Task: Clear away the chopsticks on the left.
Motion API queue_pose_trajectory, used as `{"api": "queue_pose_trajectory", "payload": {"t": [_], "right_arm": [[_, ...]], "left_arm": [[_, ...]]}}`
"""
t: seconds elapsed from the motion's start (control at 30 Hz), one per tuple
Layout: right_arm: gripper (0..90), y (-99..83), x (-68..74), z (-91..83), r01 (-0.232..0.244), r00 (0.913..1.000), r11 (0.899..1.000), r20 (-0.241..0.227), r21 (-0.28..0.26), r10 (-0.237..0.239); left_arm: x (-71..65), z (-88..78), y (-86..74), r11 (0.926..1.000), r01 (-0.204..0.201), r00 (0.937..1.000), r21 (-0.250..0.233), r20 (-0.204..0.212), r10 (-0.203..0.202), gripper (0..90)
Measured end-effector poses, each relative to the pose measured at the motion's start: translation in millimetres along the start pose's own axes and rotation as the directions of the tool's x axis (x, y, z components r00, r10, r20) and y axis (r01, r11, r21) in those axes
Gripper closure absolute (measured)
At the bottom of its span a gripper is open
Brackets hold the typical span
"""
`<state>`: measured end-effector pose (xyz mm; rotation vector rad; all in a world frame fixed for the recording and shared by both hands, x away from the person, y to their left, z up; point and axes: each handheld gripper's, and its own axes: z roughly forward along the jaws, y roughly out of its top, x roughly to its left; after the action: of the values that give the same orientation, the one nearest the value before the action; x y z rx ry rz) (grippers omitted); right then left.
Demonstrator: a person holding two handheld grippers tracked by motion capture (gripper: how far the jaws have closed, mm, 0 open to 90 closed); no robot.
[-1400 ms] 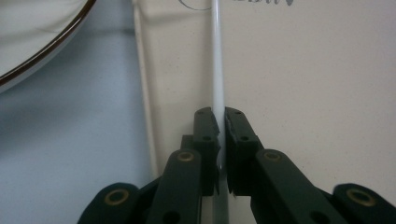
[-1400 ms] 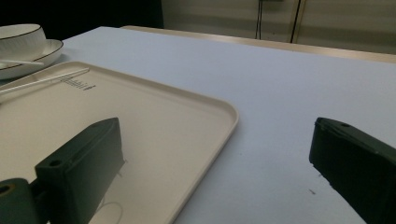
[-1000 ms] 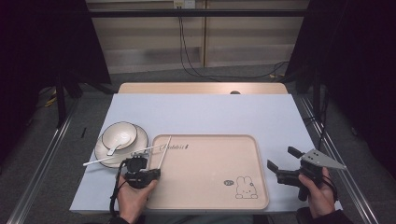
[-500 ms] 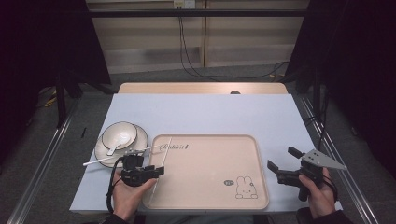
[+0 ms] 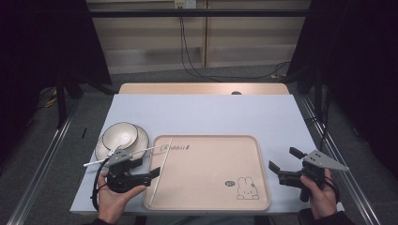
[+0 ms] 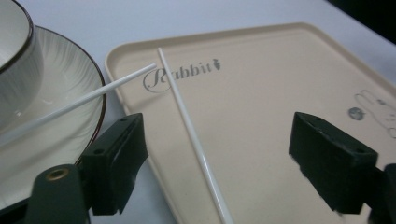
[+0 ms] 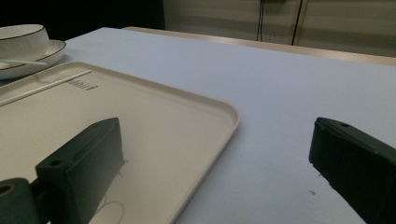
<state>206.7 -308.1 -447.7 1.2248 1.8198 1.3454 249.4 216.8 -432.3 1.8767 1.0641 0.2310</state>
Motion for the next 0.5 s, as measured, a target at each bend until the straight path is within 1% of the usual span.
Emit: {"api": "queue_pose_trajectory", "payload": {"t": [0.03,0.07,0.13,0.17,0.2,0.23,0.27,0.3,0.33,0.4,0.43,0.47,0.5], "right_arm": [[2.4,0.0,0.0,0.0,0.000,1.0000,1.000,0.000,-0.001,0.000],[2.4,0.0,0.0,0.0,0.000,1.0000,1.000,0.000,-0.001,0.000],[2.4,0.0,0.0,-0.3,0.002,1.0000,1.000,-0.001,0.000,-0.002],[2.4,0.0,0.1,-0.5,0.003,1.0000,1.000,-0.002,0.000,-0.003],[2.4,0.0,0.2,-0.6,0.003,1.0000,1.000,-0.001,0.000,-0.003],[2.4,-0.2,0.1,-1.0,0.002,1.0000,1.000,0.000,-0.001,-0.002],[2.4,-0.2,0.2,-1.3,-0.001,1.0000,1.000,0.000,0.001,0.001],[2.4,-0.3,0.0,-1.6,-0.001,1.0000,1.000,0.002,-0.001,0.001],[2.4,-0.4,0.1,-2.0,-0.005,1.0000,1.000,0.003,-0.001,0.005],[2.4,-0.6,-0.2,-2.0,-0.003,1.0000,1.000,0.005,-0.001,0.003],[2.4,-0.6,0.1,-2.4,-0.002,1.0000,1.000,0.004,0.000,0.002],[2.4,-0.6,0.3,-2.5,-0.003,1.0000,1.000,0.005,-0.002,0.003],[2.4,-0.7,0.1,-2.5,-0.002,1.0000,1.000,0.005,0.000,0.002]], "left_arm": [[1.9,-2.6,-0.7,0.9998,-0.019,0.9998,-0.007,0.000,0.019,15.3],[4.4,-7.4,-2.7,0.9986,-0.048,0.9987,-0.022,-0.019,0.047,14.8],[10.3,-14.7,-6.2,0.9963,-0.075,0.9969,-0.042,-0.025,0.074,12.2],[12.7,-17.5,-7.5,0.9955,-0.081,0.9964,-0.049,-0.029,0.079,11.6],[17.1,-23.3,-10.4,0.9943,-0.092,0.9957,-0.055,-0.016,0.091,9.4],[18.7,-25.4,-11.0,0.9941,-0.092,0.9957,-0.058,-0.006,0.092,6.3],[21.4,-29.7,-12.6,0.9934,-0.091,0.9957,-0.069,0.005,0.092,6.5],[24.2,-34.1,-13.9,0.9923,-0.102,0.9947,-0.070,0.009,0.102,6.4],[28.3,-38.9,-14.6,0.9912,-0.118,0.9925,-0.060,0.024,0.120,6.2],[33.7,-45.7,-15.1,0.9901,-0.126,0.9912,-0.061,0.031,0.128,6.2],[37.1,-49.4,-15.4,0.9887,-0.138,0.9893,-0.058,0.038,0.141,6.2],[41.6,-54.3,-15.2,0.9874,-0.149,0.9868,-0.052,0.055,0.152,5.7],[44.1,-57.0,-15.1,0.9865,-0.156,0.9861,-0.050,0.051,0.158,5.6]]}}
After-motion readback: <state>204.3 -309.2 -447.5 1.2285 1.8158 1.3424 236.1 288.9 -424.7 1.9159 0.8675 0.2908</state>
